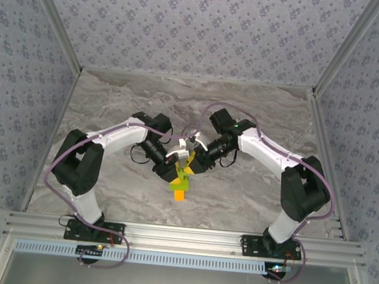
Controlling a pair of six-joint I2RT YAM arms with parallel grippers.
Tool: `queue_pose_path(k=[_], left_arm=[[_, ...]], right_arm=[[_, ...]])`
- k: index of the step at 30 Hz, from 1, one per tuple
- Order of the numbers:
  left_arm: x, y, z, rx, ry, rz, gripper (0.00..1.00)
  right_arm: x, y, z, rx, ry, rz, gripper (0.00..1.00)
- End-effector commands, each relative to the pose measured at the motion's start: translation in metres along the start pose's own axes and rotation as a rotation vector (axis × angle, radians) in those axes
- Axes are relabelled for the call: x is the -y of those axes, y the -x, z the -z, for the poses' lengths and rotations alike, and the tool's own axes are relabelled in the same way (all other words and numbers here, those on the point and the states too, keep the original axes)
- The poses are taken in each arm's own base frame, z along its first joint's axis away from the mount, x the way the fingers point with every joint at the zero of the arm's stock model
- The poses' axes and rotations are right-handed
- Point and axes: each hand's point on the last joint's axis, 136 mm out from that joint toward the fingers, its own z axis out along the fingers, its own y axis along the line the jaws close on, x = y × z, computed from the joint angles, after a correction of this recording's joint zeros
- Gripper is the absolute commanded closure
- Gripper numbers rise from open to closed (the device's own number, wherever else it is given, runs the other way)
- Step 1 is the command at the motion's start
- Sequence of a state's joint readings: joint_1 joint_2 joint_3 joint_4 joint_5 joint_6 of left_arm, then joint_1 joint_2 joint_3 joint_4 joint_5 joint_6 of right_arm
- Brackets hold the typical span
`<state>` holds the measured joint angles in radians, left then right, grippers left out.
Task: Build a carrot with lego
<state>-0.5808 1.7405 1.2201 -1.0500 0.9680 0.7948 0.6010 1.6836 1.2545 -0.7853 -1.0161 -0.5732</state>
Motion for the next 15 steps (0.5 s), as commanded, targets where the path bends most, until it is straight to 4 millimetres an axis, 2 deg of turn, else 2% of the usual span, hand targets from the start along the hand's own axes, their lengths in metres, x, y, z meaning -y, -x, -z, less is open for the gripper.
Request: queue_pose_path(k=[1,2,3,4,15], left_arm=[[0.009,0.037,0.034,0.182,0.027,-0.12,0.83],[0.01,0.037,0.035,0.186,0.031,-0.122,0.83],[0.011,0.038,0.036,0.19,0.034,-0.129,0.83],[0.012,0.039,0.037,0.195,0.037,-0.133,0.83],[0.015,0.044,0.041,0.198,0.061,-0.146,0.84]], right_arm=[[-0.021,-0.04,-0.01,-0.12,0.053,-0.16,0.84],[-0.02,-0.039,-0.01,-0.119,0.052,-0.163,0.84],[-0.02,-0.05,-0.013,-0.134,0.062,-0.197,0.84],[-0.02,-0.052,-0.014,-0.138,0.066,-0.201,0.84],[-0.01,-0.054,-0.015,-0.14,0.075,-0.27,0.83]])
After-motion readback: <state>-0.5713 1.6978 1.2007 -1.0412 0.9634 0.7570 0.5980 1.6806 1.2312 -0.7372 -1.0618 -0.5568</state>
